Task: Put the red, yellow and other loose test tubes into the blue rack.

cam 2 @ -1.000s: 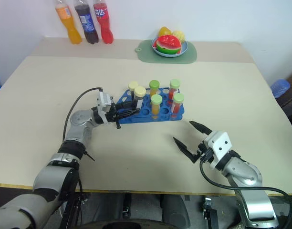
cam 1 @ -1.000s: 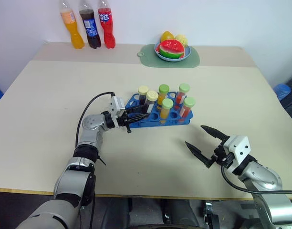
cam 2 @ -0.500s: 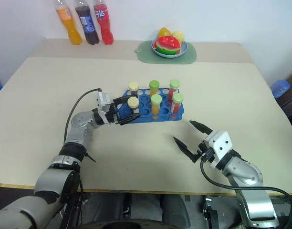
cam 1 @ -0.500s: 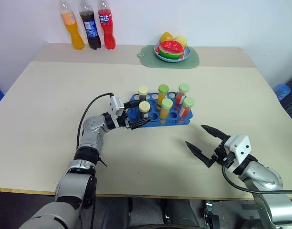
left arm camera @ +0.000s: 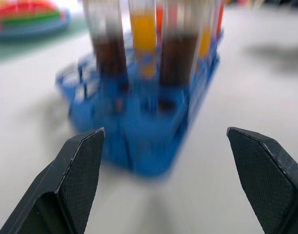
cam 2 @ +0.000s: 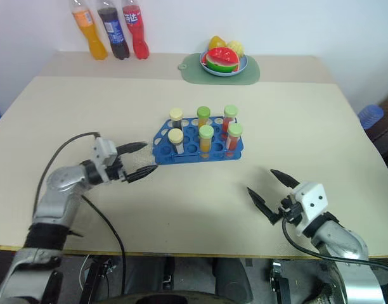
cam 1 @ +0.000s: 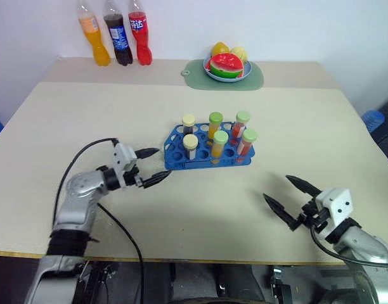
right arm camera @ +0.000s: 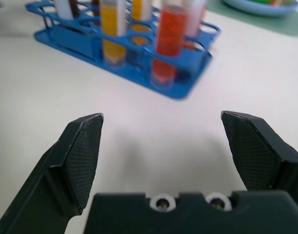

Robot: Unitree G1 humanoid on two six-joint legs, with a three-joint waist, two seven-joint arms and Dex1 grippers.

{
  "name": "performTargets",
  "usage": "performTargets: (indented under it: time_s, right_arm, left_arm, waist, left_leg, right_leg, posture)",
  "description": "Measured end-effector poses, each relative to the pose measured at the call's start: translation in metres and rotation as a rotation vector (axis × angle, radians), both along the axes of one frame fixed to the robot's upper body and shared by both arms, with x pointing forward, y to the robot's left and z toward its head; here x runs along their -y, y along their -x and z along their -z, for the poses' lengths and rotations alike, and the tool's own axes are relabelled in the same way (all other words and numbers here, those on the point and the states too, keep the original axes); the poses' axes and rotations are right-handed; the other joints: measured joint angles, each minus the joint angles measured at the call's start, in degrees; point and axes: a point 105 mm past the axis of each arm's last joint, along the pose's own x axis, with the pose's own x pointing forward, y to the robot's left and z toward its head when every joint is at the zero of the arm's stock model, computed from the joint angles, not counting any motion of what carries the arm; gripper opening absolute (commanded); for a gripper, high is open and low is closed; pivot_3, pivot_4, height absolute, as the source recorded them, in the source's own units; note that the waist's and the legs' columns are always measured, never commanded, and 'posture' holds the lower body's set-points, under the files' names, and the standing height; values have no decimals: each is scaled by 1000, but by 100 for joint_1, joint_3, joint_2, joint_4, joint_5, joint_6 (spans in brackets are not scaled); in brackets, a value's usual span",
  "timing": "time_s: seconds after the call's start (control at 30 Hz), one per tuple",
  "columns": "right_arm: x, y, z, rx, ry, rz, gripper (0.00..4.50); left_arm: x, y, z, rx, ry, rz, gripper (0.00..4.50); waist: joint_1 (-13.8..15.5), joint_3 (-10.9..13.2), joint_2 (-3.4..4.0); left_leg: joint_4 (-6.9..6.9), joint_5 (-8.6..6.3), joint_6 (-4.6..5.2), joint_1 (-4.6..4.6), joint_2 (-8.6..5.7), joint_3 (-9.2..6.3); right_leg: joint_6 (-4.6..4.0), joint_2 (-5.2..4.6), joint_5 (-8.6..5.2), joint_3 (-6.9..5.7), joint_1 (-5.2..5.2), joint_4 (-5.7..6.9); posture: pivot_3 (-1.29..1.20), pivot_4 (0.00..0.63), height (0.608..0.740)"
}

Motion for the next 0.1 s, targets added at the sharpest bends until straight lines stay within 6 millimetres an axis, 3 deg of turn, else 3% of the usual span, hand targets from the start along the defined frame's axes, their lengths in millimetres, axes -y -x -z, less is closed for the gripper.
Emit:
performTargets:
  time_s: [0.1]
  right_arm:
    - [8,7,0,-15,0,28,4285]
  left_arm:
    - [-5,11,-6,-31,-8,-15,4134]
  waist:
    - [10,0,0]
  left_leg:
    - [0,0,0,0,0,1]
  right_leg:
    - [0,-5,0,0,0,-2]
  posture:
    - [0,150,740]
